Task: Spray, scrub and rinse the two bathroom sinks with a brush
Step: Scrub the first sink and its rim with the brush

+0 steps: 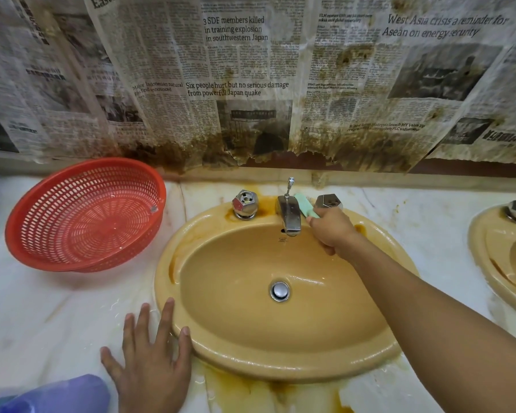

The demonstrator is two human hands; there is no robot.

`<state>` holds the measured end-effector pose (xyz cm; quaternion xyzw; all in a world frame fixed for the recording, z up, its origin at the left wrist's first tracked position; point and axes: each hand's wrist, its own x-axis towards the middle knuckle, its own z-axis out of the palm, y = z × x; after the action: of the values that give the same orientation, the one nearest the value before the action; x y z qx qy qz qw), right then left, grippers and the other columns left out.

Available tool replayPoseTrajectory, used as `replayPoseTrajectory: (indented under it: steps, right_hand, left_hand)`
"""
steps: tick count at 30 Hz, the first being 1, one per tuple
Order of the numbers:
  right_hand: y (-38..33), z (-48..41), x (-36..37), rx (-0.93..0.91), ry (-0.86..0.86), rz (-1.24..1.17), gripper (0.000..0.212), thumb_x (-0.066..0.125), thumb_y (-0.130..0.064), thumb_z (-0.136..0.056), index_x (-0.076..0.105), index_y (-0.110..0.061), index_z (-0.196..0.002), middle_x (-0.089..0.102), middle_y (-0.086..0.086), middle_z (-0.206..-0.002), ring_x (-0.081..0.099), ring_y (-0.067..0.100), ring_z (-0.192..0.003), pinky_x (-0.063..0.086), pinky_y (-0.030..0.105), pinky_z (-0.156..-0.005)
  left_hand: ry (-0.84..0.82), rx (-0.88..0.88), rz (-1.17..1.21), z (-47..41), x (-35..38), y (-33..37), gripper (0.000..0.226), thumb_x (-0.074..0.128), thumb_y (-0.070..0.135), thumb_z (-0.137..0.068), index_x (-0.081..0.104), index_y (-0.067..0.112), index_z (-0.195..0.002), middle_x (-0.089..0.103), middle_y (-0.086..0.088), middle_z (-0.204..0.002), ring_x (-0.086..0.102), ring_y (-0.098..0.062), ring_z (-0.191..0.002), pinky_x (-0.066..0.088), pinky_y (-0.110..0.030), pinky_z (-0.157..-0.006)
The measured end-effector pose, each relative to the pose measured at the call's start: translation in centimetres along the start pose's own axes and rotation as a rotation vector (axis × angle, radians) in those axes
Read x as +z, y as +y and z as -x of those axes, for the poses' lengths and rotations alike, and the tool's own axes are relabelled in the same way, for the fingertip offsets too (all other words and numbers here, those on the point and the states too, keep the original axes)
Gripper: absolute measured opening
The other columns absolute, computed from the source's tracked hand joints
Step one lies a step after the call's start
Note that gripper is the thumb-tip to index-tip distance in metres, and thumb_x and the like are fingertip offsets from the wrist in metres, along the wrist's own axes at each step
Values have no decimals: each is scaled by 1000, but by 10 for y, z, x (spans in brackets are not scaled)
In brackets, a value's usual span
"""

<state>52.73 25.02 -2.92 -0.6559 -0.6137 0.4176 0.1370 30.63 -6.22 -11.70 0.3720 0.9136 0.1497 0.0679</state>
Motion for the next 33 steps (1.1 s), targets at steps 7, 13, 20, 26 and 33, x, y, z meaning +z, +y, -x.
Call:
replayPoseTrajectory:
  steps: [7, 13, 20, 26, 33]
  right_hand:
    - [-3, 11, 3, 3, 40, 115, 42, 49, -23, -106, 49, -12, -147, 59, 15, -88, 48, 23, -41, 35, 23, -35]
    - [-22, -14, 1, 29, 16, 136, 35, 48, -17, -105, 54, -5, -137, 59, 15, -75, 47, 23, -42, 36, 23, -38]
    - [3, 17, -7, 0, -21, 93, 31, 47, -22, -106, 56, -13, -135, 54, 12, -70, 45, 23, -41, 34, 24, -38]
    - [-8, 0, -8, 236, -171, -485, 11, 46, -20, -108, 55, -14, -112, 35, 0, -58, 26, 9, -37, 19, 17, -38]
    - [14, 8, -16, 425, -340, -964, 18, 43, -19, -109, 54, -21, -95, 32, -6, -52, 21, 2, -35, 11, 13, -32]
  left_hand:
    - [15, 3, -21, -2, 1, 1, 65, 31, 64, -89, 42, 49, -151, 42, -2, -160, 30, -27, -152, 13, -69, -116]
    - [9, -2, -17, -3, 0, 0, 67, 28, 66, -88, 40, 50, -152, 38, 0, -162, 27, -25, -154, 11, -67, -117]
    - [18, 7, -11, -3, 0, 2, 65, 29, 63, -89, 42, 49, -152, 39, -1, -162, 28, -26, -153, 12, -68, -116]
    - [1, -6, -16, -2, 0, 0, 65, 25, 66, -90, 35, 53, -153, 34, 3, -164, 21, -22, -155, 9, -66, -119]
    - [-2, -27, -64, -2, 1, 4, 65, 21, 64, -91, 30, 54, -154, 33, 2, -165, 21, -22, -155, 9, -66, -119]
